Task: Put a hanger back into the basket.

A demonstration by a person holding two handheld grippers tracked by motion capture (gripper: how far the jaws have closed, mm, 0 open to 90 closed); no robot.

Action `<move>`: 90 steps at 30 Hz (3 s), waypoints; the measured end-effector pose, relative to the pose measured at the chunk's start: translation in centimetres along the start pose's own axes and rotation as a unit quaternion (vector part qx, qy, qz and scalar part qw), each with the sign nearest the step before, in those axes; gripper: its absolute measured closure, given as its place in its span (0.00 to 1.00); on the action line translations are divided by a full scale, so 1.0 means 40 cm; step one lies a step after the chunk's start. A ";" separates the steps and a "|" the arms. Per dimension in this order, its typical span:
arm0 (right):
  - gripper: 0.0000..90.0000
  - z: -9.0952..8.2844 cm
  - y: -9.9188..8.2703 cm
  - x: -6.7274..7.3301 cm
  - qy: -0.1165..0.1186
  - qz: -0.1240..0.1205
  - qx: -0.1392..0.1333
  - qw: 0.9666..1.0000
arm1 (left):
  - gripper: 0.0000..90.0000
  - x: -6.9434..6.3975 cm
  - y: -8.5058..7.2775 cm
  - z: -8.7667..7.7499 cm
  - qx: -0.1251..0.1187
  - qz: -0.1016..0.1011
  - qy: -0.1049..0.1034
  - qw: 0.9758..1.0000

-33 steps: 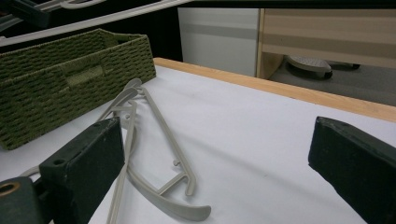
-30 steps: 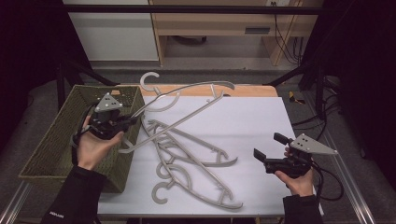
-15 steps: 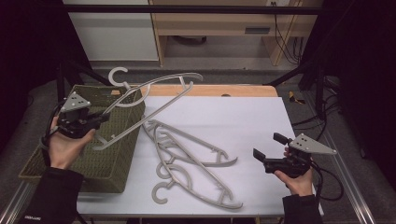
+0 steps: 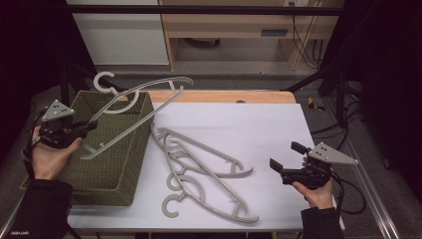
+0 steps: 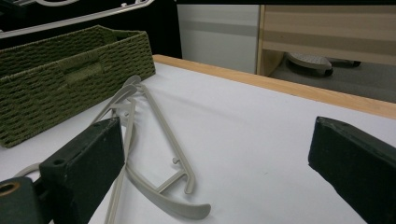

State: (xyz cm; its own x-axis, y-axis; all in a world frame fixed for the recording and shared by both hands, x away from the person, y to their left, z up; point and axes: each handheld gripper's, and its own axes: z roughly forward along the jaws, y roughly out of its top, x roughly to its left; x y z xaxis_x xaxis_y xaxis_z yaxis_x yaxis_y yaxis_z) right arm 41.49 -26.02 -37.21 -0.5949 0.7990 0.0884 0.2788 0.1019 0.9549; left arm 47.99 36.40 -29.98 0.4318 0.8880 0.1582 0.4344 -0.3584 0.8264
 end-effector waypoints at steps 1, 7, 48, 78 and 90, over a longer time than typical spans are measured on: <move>0.04 0.000 0.000 0.000 0.000 0.000 0.000 1.000 | 0.91 0.000 0.000 0.000 0.000 0.000 0.000 1.000; 0.04 0.001 0.000 0.000 0.000 -0.001 0.000 1.000 | 0.91 0.041 -0.028 -0.005 0.007 -0.006 0.012 1.000; 0.04 0.006 -0.001 0.001 -0.002 -0.001 0.003 1.000 | 0.91 0.210 -0.200 -0.088 0.006 -0.039 0.054 0.998; 0.04 0.006 -0.002 0.002 -0.002 -0.002 0.004 1.000 | 0.91 0.173 -0.229 0.030 0.088 -0.016 0.049 0.995; 0.04 0.005 -0.001 0.003 -0.003 -0.001 0.003 1.000 | 0.88 0.166 -0.221 0.060 0.186 -0.016 0.068 0.980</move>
State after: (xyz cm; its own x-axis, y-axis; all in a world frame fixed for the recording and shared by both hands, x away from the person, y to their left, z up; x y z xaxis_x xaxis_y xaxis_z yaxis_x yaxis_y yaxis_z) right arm 41.56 -25.82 -37.29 -0.5911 0.8021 0.0846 0.2827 0.1078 0.9531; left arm 48.91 44.77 -37.56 0.3149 0.9214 0.2275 0.7145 -0.3879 0.5823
